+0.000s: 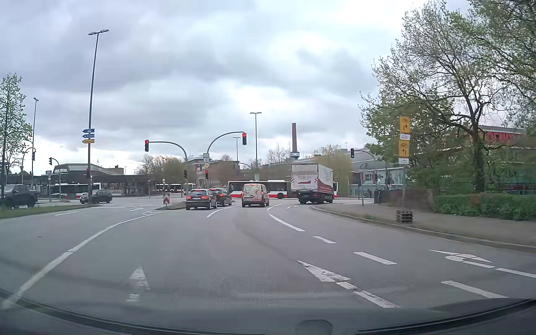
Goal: Follow the waypoints while adhering to traffic rules and regulations
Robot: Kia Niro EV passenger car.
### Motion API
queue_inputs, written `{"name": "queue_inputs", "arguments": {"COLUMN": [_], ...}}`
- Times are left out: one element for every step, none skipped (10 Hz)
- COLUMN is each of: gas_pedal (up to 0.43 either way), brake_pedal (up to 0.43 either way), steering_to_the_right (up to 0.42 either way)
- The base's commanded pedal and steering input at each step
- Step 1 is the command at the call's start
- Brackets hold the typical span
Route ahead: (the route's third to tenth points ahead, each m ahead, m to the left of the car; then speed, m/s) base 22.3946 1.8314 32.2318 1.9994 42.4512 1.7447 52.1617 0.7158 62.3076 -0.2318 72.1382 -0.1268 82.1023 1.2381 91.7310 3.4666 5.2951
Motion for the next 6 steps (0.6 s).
{"name": "queue_inputs", "arguments": {"gas_pedal": [0.110,0.110,0.110,0.110,0.110,0.110], "brake_pedal": [0.006,0.000,0.000,0.000,0.000,0.000], "steering_to_the_right": [-0.111,-0.106,-0.104,-0.099,-0.094,-0.091]}}
